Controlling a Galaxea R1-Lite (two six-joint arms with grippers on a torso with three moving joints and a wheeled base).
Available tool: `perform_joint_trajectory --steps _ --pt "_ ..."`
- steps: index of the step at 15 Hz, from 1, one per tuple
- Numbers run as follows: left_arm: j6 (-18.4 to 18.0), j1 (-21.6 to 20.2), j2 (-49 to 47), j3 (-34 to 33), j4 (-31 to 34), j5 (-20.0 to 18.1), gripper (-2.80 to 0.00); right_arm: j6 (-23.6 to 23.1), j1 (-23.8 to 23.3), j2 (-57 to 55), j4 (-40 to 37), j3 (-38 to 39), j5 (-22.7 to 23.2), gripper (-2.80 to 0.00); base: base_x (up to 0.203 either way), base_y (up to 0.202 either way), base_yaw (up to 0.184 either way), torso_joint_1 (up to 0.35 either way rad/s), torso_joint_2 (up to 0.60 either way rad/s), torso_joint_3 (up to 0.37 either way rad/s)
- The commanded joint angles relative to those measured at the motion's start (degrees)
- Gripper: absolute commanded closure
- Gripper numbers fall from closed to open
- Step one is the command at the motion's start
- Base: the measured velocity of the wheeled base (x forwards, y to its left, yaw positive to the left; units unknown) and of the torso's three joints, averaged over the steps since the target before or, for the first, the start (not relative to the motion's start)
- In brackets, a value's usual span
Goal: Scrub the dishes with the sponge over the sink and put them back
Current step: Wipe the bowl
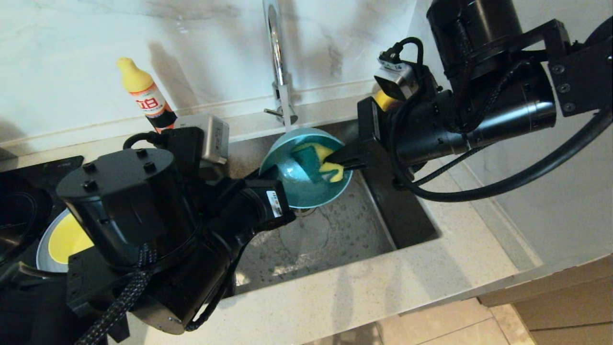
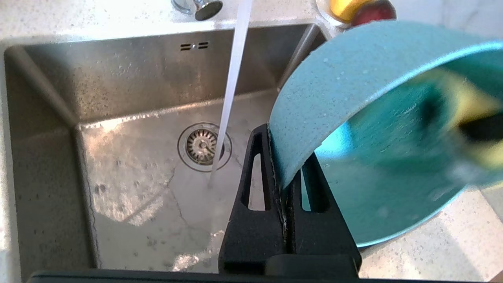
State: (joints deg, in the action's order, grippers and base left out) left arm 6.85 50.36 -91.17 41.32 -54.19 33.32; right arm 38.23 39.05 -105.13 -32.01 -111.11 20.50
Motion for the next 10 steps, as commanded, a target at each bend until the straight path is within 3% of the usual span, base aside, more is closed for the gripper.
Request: perform_joint_trajectory --steps 1,10 --pt "0.0 -0.1 -0.3 -1.1 -0.2 0.2 0.0 0.1 0.0 2.0 0.0 0.0 0.1 0.0 0.0 0.0 0.0 0.0 0.0 0.0" --pt "-0.4 -1.4 -1.6 1.2 -0.4 2.6 0.0 -0.3 2.5 4.5 -3.1 0.7 0.8 0.0 0.0 0.0 0.0 0.0 0.0 0.0"
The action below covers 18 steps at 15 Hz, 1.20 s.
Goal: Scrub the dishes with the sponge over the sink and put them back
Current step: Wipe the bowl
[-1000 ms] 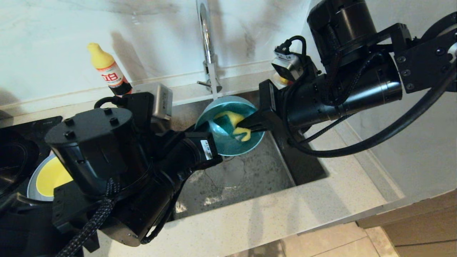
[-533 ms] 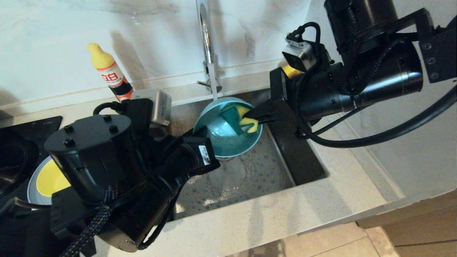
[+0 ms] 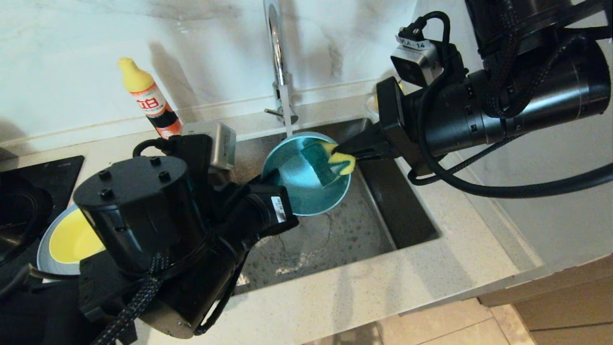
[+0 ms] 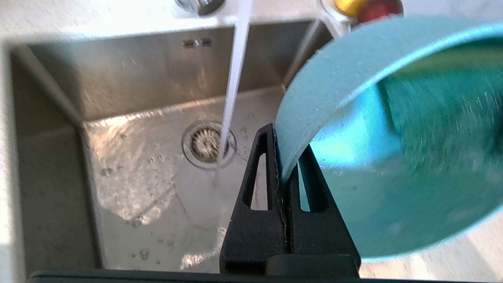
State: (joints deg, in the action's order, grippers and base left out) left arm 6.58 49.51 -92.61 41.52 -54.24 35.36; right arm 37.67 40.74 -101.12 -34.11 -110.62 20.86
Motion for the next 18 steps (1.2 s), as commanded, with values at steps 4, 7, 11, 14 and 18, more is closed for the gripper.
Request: perform_joint_trajectory --steps 4,7,11,14,18 --pt "-0.3 -1.2 0.0 3.2 -0.3 1.4 0.0 0.7 4.6 0.7 -5.2 0.7 0.4 0.0 0.0 0.0 0.0 0.0 0.0 0.0" --pt "-0.3 -1.2 0.5 4.1 -0.3 1.4 0.0 0.7 6.0 -0.2 -5.2 2.2 0.4 0.0 0.0 0.0 0.0 0.0 0.0 0.0" --pt "-0.3 -1.2 0.9 4.2 -0.3 1.4 0.0 0.8 7.2 -1.6 -5.0 2.3 0.4 0.0 0.0 0.0 0.0 0.0 0.0 0.0" --pt "-1.2 -1.2 2.2 4.4 -0.3 1.3 0.0 0.8 7.1 -3.3 -4.5 1.5 0.3 0.0 0.0 0.0 0.0 0.0 0.0 0.0" --pt "-1.3 -1.1 3.1 3.8 -0.3 1.3 0.0 0.6 5.7 -4.6 -3.8 0.2 -0.1 0.0 0.0 0.0 0.0 0.0 0.0 0.0"
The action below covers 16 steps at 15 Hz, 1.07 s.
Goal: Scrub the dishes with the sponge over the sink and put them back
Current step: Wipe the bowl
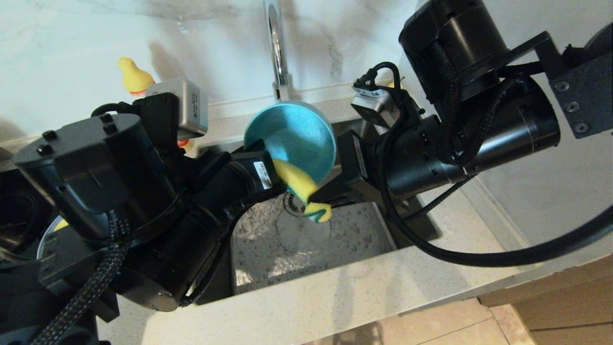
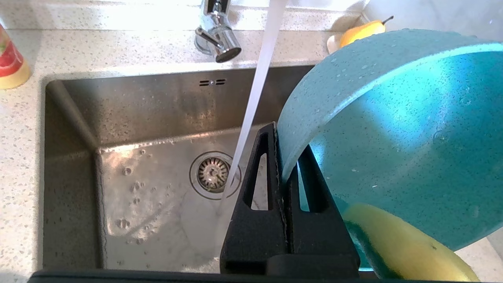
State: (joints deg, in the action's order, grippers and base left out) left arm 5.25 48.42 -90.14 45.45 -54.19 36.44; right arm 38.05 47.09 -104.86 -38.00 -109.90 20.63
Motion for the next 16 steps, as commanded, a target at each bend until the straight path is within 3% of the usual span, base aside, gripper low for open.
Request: perform_joint_trajectory --steps 1,11,16 --pt "0.0 0.1 0.5 -0.2 -0.3 0.2 0.0 0.2 -0.9 -1.0 1.1 -0.5 0.0 0.0 0.0 0.0 0.0 0.0 0.0 0.0" --pt "-0.3 0.2 0.4 -3.8 -0.2 0.1 0.0 -0.1 -6.6 2.7 6.2 -0.8 -0.1 0.0 0.0 0.0 0.0 0.0 0.0 0.0" --pt "0.5 0.2 -0.9 -5.1 -0.3 -0.1 0.0 -1.1 -5.5 4.7 6.3 -0.9 0.1 0.0 0.0 0.0 0.0 0.0 0.0 0.0"
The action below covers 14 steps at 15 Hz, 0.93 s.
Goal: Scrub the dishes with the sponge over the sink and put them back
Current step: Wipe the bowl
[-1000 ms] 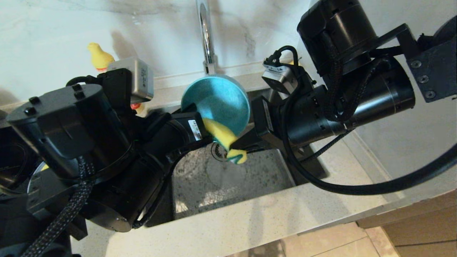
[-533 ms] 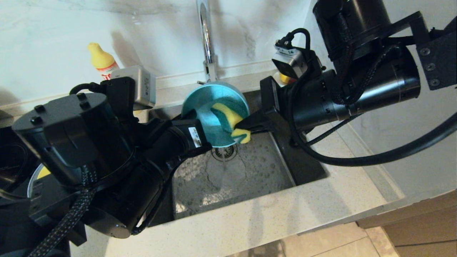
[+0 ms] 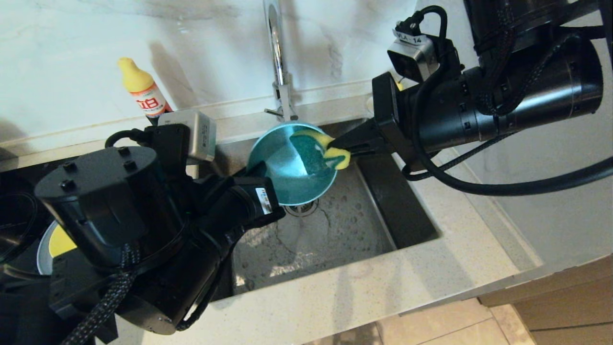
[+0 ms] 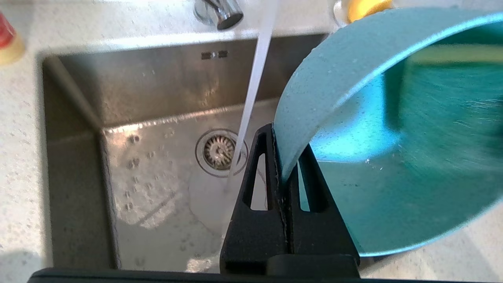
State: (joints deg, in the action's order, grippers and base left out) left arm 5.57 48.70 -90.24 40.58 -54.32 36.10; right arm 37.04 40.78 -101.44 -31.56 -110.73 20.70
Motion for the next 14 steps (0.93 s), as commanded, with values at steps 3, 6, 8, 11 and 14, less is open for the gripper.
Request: perform_joint_trajectory --steps 3,6,8,11,14 --pt "0.3 -0.2 -2.2 0.4 -0.4 0.5 0.0 -1.1 1.9 3.0 -0.5 0.0 0.1 0.0 0.0 0.0 0.0 0.0 0.0 0.0" --pt "0.3 -0.4 -2.7 1.8 -0.4 1.4 0.0 -1.0 2.7 4.3 -1.3 0.3 0.5 0.0 0.0 0.0 0.0 0.0 0.0 0.0" --pt "0.4 -0.6 -3.1 1.3 -0.4 1.9 0.0 -1.0 2.8 5.5 -2.0 0.5 0.5 0.0 0.0 0.0 0.0 0.0 0.0 0.0" --pt "0.9 -3.9 -4.7 0.7 0.2 1.9 0.0 -1.0 2.7 8.0 -2.4 0.8 0.4 0.0 0.0 0.0 0.0 0.0 0.0 0.0" --pt "2.4 -4.5 -5.0 -2.7 2.0 1.7 0.0 -1.0 2.1 10.3 -3.9 1.0 0.4 0.0 0.0 0.0 0.0 0.0 0.0 0.0"
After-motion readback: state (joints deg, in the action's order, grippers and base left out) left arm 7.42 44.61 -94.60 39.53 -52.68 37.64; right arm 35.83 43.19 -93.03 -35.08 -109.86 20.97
